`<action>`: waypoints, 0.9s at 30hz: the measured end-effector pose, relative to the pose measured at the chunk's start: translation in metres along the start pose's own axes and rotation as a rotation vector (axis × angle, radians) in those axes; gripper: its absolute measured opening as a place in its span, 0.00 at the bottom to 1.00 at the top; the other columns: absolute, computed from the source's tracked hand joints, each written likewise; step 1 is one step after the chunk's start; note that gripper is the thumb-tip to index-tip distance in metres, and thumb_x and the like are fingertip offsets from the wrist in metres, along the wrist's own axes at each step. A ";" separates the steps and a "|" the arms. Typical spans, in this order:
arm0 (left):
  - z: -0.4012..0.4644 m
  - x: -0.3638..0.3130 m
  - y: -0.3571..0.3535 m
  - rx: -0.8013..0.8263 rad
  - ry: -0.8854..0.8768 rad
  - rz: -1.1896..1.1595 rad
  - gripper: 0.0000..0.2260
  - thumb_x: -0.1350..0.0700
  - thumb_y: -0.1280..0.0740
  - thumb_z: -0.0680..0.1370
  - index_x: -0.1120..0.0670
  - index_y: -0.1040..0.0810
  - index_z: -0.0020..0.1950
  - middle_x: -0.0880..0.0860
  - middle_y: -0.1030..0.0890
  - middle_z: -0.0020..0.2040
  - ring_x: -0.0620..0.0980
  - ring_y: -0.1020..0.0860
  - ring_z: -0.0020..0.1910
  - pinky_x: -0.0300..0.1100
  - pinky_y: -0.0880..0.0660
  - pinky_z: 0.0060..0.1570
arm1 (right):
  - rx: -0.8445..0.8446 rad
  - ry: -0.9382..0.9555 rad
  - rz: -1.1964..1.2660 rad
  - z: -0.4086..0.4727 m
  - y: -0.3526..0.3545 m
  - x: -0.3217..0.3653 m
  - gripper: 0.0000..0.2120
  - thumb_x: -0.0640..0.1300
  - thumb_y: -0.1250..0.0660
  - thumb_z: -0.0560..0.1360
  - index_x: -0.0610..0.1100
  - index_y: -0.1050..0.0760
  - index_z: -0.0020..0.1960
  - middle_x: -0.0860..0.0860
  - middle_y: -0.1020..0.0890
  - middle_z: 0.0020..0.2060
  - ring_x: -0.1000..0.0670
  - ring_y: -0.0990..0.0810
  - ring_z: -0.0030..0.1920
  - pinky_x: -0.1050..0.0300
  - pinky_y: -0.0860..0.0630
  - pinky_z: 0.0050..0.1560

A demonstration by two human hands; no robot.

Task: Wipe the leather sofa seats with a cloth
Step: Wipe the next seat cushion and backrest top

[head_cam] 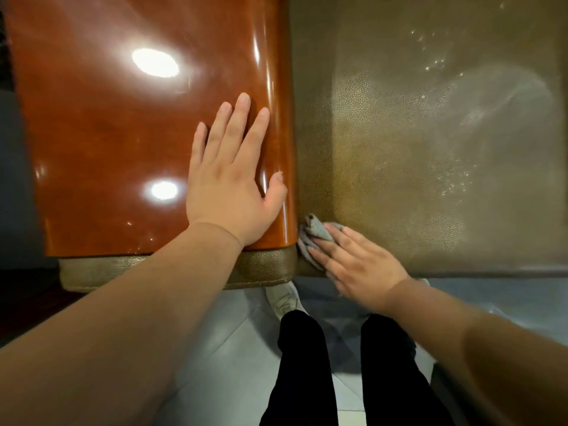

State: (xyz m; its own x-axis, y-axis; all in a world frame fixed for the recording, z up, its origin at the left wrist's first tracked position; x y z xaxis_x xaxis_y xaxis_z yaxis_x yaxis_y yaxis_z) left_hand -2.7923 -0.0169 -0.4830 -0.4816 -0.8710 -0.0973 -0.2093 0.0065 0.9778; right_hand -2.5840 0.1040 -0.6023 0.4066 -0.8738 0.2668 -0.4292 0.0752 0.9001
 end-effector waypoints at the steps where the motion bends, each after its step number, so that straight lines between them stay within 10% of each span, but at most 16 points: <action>1: 0.000 0.000 0.000 -0.003 0.001 0.002 0.36 0.40 0.40 0.81 0.46 0.48 0.86 0.50 0.51 0.87 0.51 0.52 0.85 0.56 0.55 0.83 | -0.001 0.014 -0.043 0.000 0.004 -0.016 0.29 0.53 0.39 0.82 0.42 0.34 0.80 0.43 0.30 0.77 0.37 0.41 0.81 0.39 0.42 0.80; 7: 0.001 0.000 0.001 -0.016 0.013 0.011 0.35 0.40 0.40 0.81 0.45 0.48 0.86 0.49 0.51 0.87 0.51 0.53 0.85 0.56 0.54 0.83 | -0.133 -0.712 0.006 0.069 0.062 -0.117 0.36 0.62 0.53 0.83 0.43 0.54 0.85 0.40 0.54 0.84 0.33 0.56 0.82 0.37 0.58 0.82; 15: 0.001 0.000 0.000 -0.023 0.013 0.004 0.35 0.40 0.40 0.81 0.45 0.48 0.86 0.49 0.50 0.87 0.51 0.52 0.85 0.56 0.53 0.83 | -0.055 -0.025 -0.034 0.002 0.004 -0.023 0.37 0.64 0.39 0.79 0.46 0.37 0.82 0.43 0.31 0.77 0.37 0.45 0.82 0.39 0.47 0.82; 22: 0.001 -0.001 0.000 -0.018 0.013 0.013 0.34 0.39 0.41 0.82 0.45 0.48 0.86 0.49 0.50 0.87 0.51 0.52 0.85 0.56 0.53 0.84 | -0.210 -0.934 0.061 0.010 0.050 -0.143 0.37 0.60 0.52 0.83 0.39 0.52 0.84 0.37 0.50 0.82 0.34 0.53 0.82 0.35 0.53 0.81; 27: -0.001 -0.003 0.002 -0.025 0.007 -0.008 0.34 0.42 0.40 0.82 0.46 0.48 0.86 0.50 0.50 0.87 0.51 0.52 0.85 0.57 0.54 0.83 | -0.153 -0.407 0.047 0.020 0.014 -0.017 0.38 0.58 0.36 0.79 0.41 0.42 0.83 0.38 0.38 0.80 0.34 0.52 0.82 0.36 0.52 0.82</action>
State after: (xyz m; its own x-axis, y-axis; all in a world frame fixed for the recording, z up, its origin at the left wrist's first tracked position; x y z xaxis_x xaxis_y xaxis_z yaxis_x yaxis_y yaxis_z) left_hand -2.7907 -0.0145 -0.4807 -0.4739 -0.8745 -0.1038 -0.1913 -0.0128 0.9815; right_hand -2.6127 0.1106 -0.6014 0.0251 -0.9835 0.1792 -0.3028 0.1634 0.9390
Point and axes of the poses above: each hand's wrist, its own z-axis towards the middle knuckle, its own y-axis out of the back of the hand, x = y × z, the point moved 6 cm from there along z, towards the middle knuckle
